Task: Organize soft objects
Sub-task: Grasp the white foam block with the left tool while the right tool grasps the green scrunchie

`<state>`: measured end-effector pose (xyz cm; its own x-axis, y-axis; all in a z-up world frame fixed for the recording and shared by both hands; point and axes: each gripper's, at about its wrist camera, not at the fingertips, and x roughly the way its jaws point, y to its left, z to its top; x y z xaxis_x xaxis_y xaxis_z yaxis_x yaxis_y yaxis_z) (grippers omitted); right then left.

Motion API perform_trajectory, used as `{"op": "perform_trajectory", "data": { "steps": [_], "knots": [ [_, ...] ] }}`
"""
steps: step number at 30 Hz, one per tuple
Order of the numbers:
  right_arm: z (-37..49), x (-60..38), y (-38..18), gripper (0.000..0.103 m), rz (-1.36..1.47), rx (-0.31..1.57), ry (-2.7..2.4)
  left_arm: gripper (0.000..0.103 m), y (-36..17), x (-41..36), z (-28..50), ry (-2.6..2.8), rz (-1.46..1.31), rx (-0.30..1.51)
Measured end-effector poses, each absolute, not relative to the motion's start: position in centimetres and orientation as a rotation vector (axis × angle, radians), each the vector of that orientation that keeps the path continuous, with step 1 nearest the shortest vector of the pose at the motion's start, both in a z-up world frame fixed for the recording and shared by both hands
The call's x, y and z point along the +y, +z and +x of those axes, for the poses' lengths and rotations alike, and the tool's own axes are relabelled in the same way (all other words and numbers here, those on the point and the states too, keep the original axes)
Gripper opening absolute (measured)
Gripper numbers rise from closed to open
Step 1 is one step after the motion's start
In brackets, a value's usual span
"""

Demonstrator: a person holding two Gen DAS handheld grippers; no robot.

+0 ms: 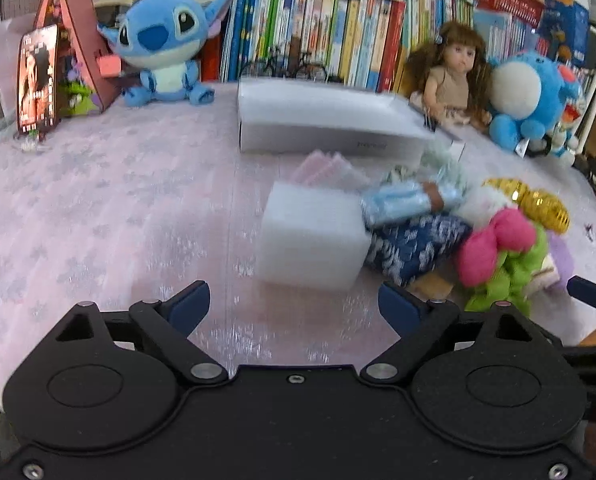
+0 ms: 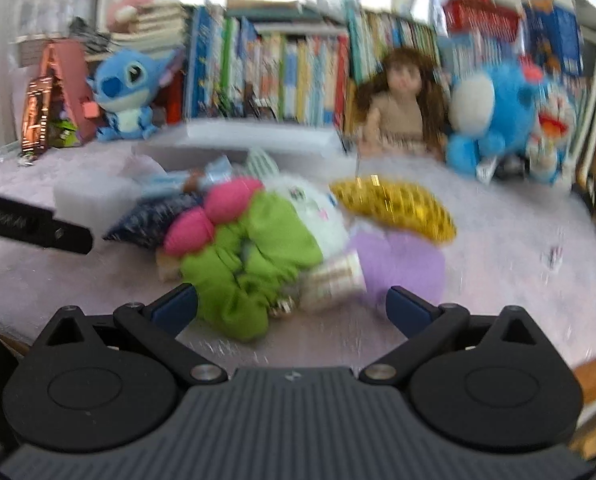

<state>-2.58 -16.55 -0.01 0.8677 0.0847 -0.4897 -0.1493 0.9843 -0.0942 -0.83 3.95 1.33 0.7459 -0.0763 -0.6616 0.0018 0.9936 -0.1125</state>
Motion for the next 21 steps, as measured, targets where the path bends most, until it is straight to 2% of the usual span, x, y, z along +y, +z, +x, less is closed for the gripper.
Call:
{"op": "perform_trajectory", "data": {
  "steps": [5, 13, 21],
  "knots": [
    [-2.3, -15.3, 0.5, 0.100, -0.196, 0.464, 0.156, 0.086, 2.5, 3.6, -0.7, -0.034, -0.070, 0.652],
    [-1.7, -13.5, 0.3, 0.097, -0.267, 0.436, 0.190, 0.085, 3.1, 2.7, 0.6, -0.047, -0.018, 0.616],
    [-0.9, -13.1, -0.3, 0.088, -0.276, 0.454, 0.213, 0.071, 2.0, 2.2, 2.1, -0.068, 0.006, 0.655]
  ]
}}
